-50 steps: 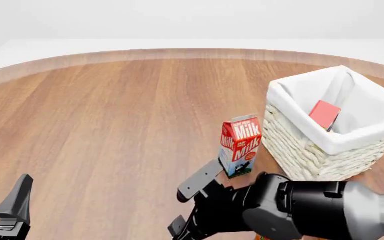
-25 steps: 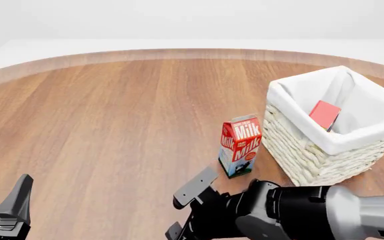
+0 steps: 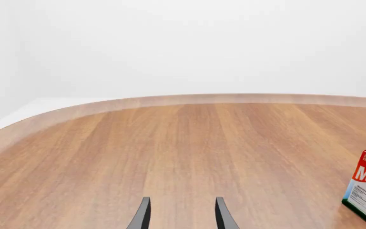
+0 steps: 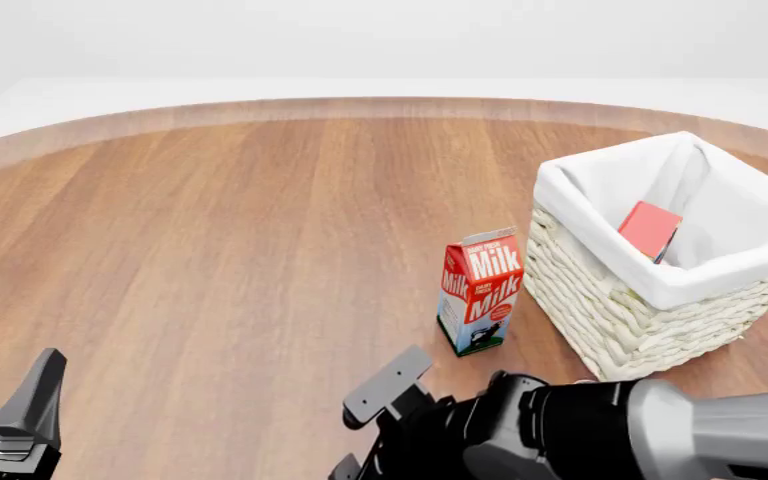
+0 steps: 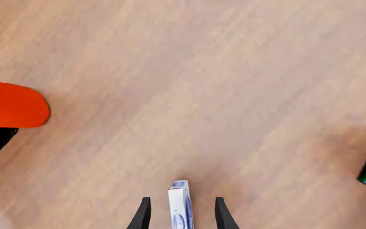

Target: Pick up the cream cheese box and the butter, and put them in the basket.

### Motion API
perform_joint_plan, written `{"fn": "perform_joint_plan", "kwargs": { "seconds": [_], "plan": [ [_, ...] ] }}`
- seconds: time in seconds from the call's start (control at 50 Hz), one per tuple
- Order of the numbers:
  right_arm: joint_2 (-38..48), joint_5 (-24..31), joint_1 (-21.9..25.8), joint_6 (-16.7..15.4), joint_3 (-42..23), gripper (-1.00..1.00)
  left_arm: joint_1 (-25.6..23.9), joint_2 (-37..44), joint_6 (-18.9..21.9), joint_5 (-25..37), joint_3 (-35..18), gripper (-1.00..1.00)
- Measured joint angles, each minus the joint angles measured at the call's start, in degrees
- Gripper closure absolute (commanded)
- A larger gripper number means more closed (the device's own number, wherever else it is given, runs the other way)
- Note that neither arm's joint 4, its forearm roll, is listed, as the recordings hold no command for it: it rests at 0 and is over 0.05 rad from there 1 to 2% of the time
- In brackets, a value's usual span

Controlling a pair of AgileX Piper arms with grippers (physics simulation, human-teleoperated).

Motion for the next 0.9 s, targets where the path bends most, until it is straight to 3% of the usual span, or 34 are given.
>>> {"fn": "perform_joint_plan", "kwargs": {
  "seconds": [0.9],
  "plan": [
    [3.7, -4.6, 0.7, 1.2, 1.6, -1.00, 0.0, 0.0, 0.0, 0.0, 0.0, -1.00]
  ]
}}
